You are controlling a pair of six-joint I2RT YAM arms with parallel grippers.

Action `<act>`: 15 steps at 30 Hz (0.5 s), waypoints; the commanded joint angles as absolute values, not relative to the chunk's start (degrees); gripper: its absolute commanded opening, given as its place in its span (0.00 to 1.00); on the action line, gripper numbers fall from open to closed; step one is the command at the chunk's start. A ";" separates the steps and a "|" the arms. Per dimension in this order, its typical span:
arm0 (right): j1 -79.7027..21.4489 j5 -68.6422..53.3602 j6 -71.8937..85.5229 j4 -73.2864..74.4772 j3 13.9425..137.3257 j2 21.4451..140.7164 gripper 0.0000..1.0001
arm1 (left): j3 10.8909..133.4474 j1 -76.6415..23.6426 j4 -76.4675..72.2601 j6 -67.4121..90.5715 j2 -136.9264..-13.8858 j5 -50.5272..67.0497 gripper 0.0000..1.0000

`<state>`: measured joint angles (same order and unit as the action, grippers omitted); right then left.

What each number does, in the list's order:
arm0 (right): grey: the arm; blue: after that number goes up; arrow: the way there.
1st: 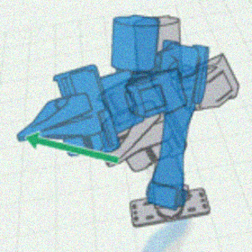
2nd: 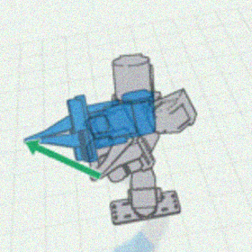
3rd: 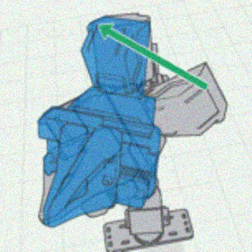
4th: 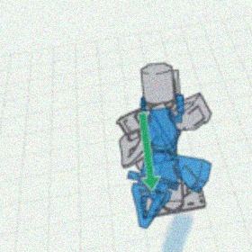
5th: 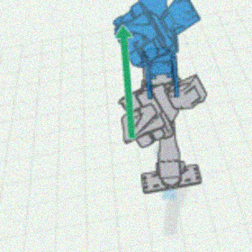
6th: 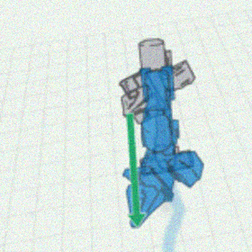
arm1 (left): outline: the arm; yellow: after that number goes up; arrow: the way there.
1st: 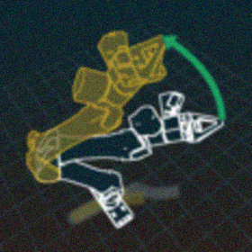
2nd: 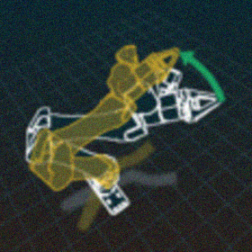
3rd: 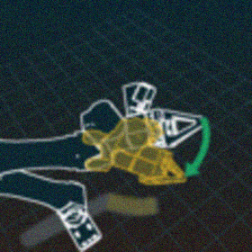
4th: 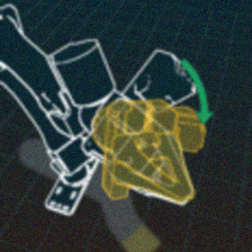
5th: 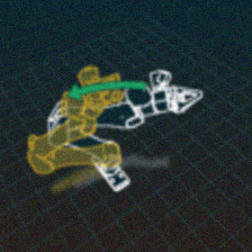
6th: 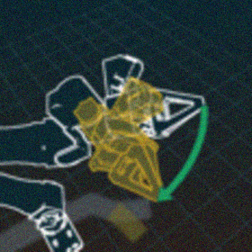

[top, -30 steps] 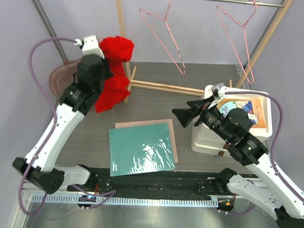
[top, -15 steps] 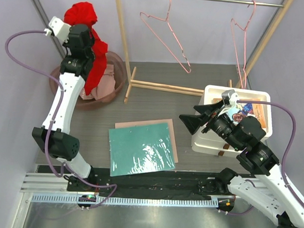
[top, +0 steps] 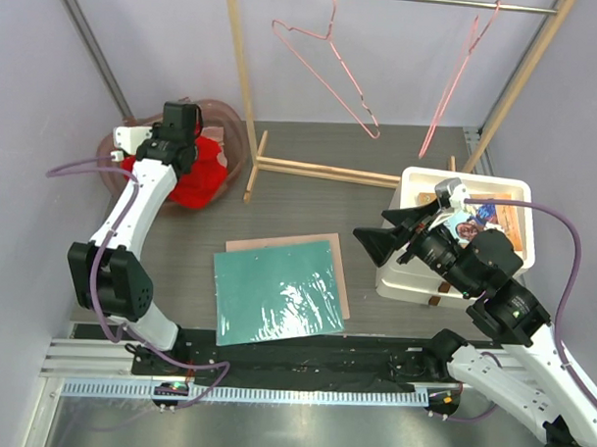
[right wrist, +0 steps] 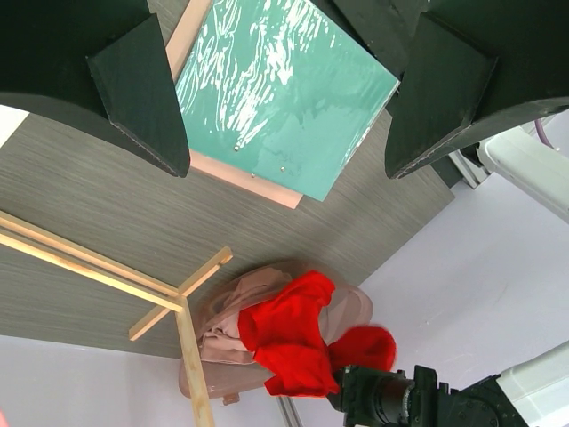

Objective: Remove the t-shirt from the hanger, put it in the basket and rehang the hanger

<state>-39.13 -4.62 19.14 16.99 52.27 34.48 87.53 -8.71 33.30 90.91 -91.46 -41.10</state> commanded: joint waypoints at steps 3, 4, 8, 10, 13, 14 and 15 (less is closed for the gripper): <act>-39.11 -4.40 18.63 16.96 53.61 32.70 0.96 | 90.27 -1.25 41.39 115.12 -95.26 -28.15 0.00; -39.11 -4.13 18.63 17.14 53.44 32.43 0.96 | 90.26 -0.36 41.57 117.40 -96.32 -26.12 0.00; -39.11 -4.31 18.63 17.49 53.26 32.43 0.96 | 92.19 4.56 42.53 116.11 -103.60 -17.15 0.18; -39.11 -4.48 18.89 17.49 52.91 32.34 0.96 | 92.64 5.88 41.05 113.92 -104.59 -16.52 0.46; -39.11 -4.74 19.34 17.58 52.39 32.08 0.96 | 93.42 7.73 42.35 112.32 -105.73 -12.14 0.74; -39.11 -4.49 19.34 17.49 52.12 32.17 0.96 | 93.86 7.91 43.41 112.32 -105.82 -11.17 0.80; -39.11 -4.48 19.42 17.40 52.03 32.43 0.96 | 94.56 8.00 45.68 112.32 -105.47 -9.68 0.87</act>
